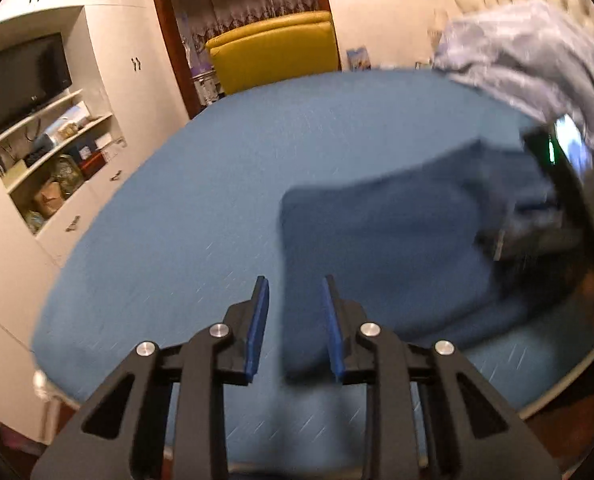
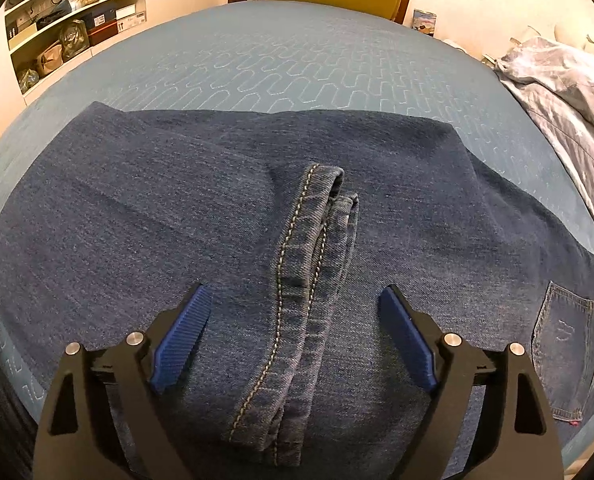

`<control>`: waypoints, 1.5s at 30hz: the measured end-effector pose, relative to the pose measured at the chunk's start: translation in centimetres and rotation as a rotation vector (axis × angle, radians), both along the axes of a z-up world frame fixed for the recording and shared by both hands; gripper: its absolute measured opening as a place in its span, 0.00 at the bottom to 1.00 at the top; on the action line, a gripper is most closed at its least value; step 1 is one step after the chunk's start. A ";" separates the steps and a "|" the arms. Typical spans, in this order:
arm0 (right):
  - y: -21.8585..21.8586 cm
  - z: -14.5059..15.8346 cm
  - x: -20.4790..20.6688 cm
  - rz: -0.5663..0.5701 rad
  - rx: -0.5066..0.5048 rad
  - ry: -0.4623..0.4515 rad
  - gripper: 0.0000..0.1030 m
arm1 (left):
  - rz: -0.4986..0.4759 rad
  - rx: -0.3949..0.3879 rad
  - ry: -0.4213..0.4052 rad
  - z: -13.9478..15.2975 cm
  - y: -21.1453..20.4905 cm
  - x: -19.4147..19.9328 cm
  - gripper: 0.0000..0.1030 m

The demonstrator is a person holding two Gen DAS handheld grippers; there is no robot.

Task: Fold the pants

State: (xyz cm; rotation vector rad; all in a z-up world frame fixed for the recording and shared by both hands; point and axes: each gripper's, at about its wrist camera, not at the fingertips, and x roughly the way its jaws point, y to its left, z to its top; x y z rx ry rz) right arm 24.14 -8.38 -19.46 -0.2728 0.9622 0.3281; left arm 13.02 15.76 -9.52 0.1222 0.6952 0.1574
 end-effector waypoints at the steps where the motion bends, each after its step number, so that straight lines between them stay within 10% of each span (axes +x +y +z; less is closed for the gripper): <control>1: 0.0 0.0 -0.1 0.000 0.003 0.003 0.80 | -0.012 -0.027 0.008 0.0 -0.1 1.3 0.26; 5: -0.2 -0.1 0.0 0.000 0.006 0.003 0.81 | -0.002 -0.106 0.276 -5.3 0.3 7.2 0.27; 12: -1.9 0.2 0.9 0.008 0.076 0.034 0.81 | 0.015 -0.187 0.193 -2.7 1.2 7.0 0.27; 17: -8.0 2.5 2.4 -0.078 0.353 0.116 0.83 | 0.025 -0.260 0.135 -1.2 3.3 11.3 0.28; 22: -13.0 2.3 5.5 -0.164 0.578 0.271 0.84 | 0.049 -0.290 0.261 -3.7 4.0 14.6 0.35; 33: -7.2 1.8 9.4 -0.052 0.481 0.345 0.74 | 0.051 -0.376 0.148 -3.1 2.8 12.6 0.76; 37: -5.2 1.8 9.3 -0.022 0.383 0.323 0.27 | 0.092 -0.410 0.078 -1.7 3.5 10.6 0.85; 45: -3.2 3.3 7.9 0.021 0.263 0.196 0.18 | 0.139 -0.216 0.034 -0.1 2.6 9.0 0.54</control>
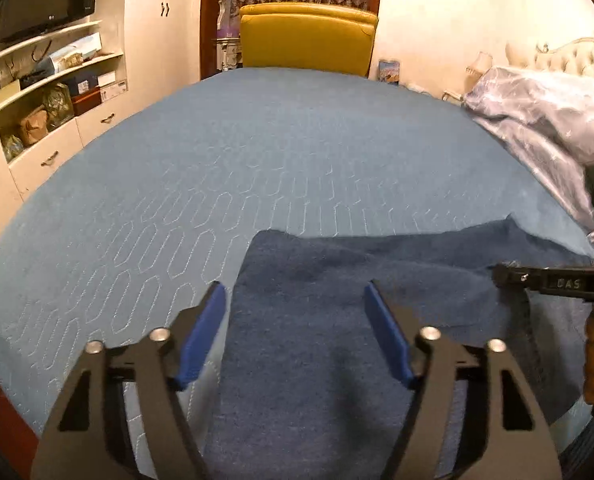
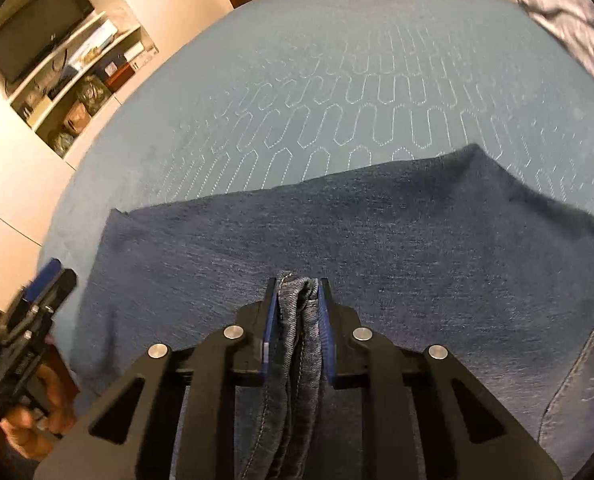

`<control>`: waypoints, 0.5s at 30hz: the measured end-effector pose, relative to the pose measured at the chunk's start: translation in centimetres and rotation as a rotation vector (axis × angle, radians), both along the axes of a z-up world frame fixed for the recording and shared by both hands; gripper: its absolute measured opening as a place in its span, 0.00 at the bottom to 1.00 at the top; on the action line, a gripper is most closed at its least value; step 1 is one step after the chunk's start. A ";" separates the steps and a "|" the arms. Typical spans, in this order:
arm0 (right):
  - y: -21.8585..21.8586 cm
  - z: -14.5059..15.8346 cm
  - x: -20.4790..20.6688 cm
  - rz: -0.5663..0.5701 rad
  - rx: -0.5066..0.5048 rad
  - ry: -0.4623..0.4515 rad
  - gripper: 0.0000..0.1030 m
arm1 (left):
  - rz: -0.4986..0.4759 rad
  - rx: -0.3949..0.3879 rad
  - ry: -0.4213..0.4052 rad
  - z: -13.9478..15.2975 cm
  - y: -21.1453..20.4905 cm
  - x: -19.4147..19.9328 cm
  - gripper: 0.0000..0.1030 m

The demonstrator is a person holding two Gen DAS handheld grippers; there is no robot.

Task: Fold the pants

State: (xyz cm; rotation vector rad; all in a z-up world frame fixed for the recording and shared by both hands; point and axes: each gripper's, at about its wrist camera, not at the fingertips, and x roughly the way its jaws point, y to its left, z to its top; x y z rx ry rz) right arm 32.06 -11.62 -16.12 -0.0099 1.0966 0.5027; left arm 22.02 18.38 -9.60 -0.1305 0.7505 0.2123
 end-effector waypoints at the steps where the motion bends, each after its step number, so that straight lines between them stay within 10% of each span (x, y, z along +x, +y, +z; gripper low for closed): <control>1: 0.1 -0.1 -0.2 0.001 -0.009 -0.008 0.18 | -0.024 -0.007 0.019 -0.4 -0.2 0.3 0.41; 6: 1.0 -0.3 -0.9 -0.015 -0.077 -0.055 0.22 | -0.074 -0.043 0.150 -4.0 -0.7 1.5 0.31; 11: 3.0 2.5 -4.8 -0.044 -0.129 -0.225 0.77 | -0.061 -0.049 0.148 -4.2 -0.8 1.9 0.32; 15: 5.2 3.0 -6.6 -0.018 -0.124 -0.252 0.85 | -0.052 -0.053 0.144 -4.3 -0.8 1.5 0.32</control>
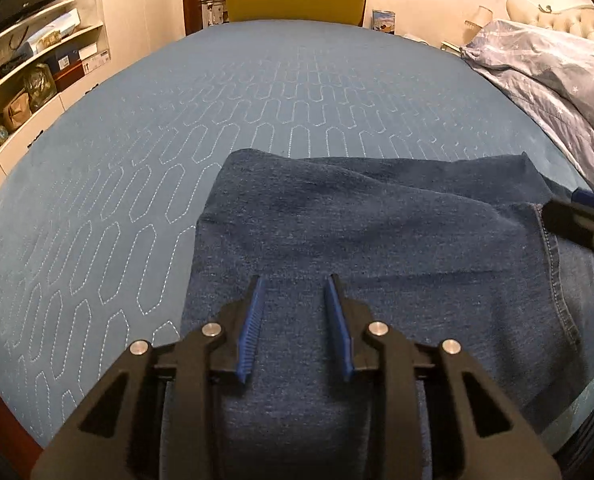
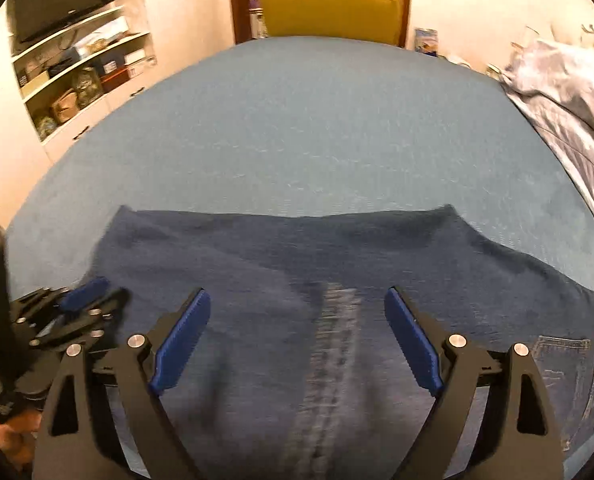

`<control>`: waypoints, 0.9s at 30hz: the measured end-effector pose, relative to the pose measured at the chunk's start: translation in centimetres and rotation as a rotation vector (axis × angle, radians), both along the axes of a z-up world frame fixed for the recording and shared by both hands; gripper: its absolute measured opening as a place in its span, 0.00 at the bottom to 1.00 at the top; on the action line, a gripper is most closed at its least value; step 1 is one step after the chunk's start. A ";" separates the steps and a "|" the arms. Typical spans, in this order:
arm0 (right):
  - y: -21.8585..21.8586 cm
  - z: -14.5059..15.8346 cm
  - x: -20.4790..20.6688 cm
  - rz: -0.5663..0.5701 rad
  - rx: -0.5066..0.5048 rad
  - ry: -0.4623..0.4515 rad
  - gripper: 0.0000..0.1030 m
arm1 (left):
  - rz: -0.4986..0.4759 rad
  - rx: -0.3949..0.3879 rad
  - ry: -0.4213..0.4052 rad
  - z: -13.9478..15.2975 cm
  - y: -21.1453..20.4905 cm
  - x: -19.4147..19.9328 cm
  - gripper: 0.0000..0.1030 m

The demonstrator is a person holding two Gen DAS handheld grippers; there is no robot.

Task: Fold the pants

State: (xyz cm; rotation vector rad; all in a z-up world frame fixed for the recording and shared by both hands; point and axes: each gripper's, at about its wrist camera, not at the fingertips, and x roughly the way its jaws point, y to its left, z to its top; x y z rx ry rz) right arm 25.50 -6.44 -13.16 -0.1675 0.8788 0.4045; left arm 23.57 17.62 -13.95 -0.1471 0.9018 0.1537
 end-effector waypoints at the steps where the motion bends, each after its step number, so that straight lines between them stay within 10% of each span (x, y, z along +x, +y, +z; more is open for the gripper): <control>1: 0.6 -0.3 -0.2 0.001 -0.013 0.005 0.85 | 0.003 -0.010 -0.002 0.2 0.3 0.0 0.32; 13: 3.7 -5.1 -1.3 -0.006 -0.183 0.046 0.87 | 0.118 -0.089 -0.070 2.4 3.8 -6.0 0.46; 19: 1.4 -6.8 -0.4 -0.040 -0.057 0.127 0.96 | 0.169 -0.305 -0.096 0.7 7.8 -11.4 0.46; 27: 1.3 -7.3 -1.4 -0.015 -0.072 0.078 0.96 | 0.127 -0.328 -0.088 -0.2 7.4 -12.3 0.46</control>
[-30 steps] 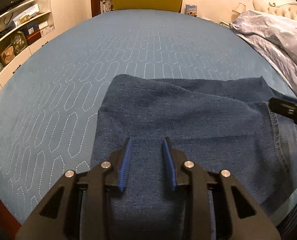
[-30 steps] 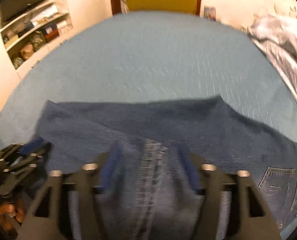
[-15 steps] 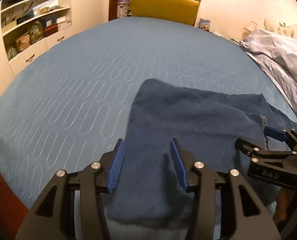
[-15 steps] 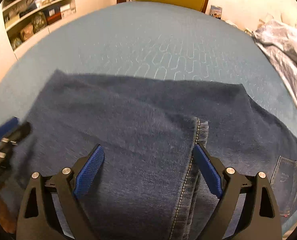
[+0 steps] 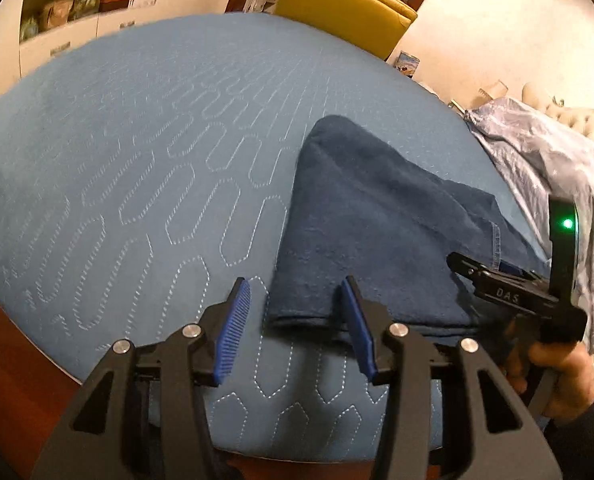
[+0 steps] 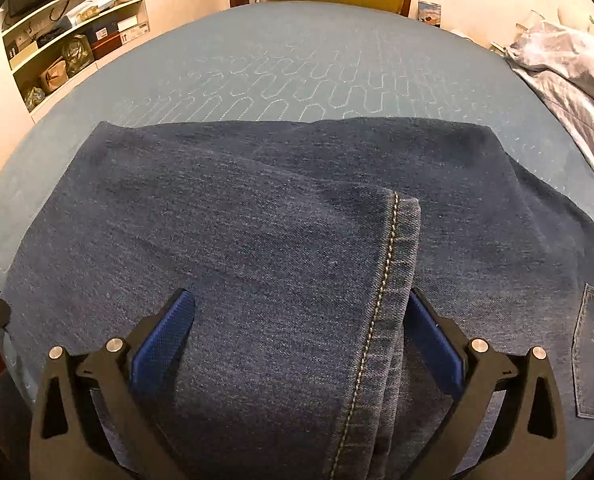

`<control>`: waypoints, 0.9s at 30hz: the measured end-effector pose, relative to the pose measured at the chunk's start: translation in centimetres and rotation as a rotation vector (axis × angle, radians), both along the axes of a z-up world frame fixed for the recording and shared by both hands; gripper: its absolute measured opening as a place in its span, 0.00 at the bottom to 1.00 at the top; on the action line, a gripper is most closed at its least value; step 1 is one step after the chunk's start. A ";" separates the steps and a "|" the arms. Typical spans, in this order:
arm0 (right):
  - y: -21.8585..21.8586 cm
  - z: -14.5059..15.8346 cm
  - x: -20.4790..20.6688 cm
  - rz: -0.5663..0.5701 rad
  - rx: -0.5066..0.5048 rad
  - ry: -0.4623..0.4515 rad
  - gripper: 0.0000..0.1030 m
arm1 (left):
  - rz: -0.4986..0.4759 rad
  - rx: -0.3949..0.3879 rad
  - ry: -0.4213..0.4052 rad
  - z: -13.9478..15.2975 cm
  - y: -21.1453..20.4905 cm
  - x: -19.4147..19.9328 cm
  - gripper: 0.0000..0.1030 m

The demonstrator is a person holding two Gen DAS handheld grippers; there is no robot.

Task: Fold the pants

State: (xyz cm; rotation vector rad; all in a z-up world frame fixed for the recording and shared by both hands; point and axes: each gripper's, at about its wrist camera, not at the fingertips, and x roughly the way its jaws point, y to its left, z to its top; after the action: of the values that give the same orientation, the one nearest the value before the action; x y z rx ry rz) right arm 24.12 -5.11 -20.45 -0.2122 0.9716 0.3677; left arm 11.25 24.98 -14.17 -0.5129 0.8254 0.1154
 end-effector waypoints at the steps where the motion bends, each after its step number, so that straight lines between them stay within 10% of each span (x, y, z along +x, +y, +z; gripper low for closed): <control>1: -0.1 0.0 -0.1 0.007 -0.003 -0.002 0.96 | -0.002 -0.012 -0.004 -0.2 0.1 -0.1 0.46; 13: 7.2 6.8 -0.4 0.137 0.017 0.021 0.87 | -0.021 -0.374 -0.078 -2.3 3.2 -1.6 0.35; 19: 14.7 5.1 4.9 0.140 0.017 0.047 0.63 | -0.020 -0.438 -0.089 -2.7 3.7 -1.6 0.35; 27: 16.2 2.9 6.8 0.122 -0.066 0.071 0.70 | -0.015 -0.433 -0.094 -2.8 3.5 -1.7 0.31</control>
State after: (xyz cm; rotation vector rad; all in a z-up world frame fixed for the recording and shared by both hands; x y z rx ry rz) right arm 30.88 11.06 -17.57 -0.3213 1.0442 0.4573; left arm 9.55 28.50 -16.92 -0.9125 0.7629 -0.1044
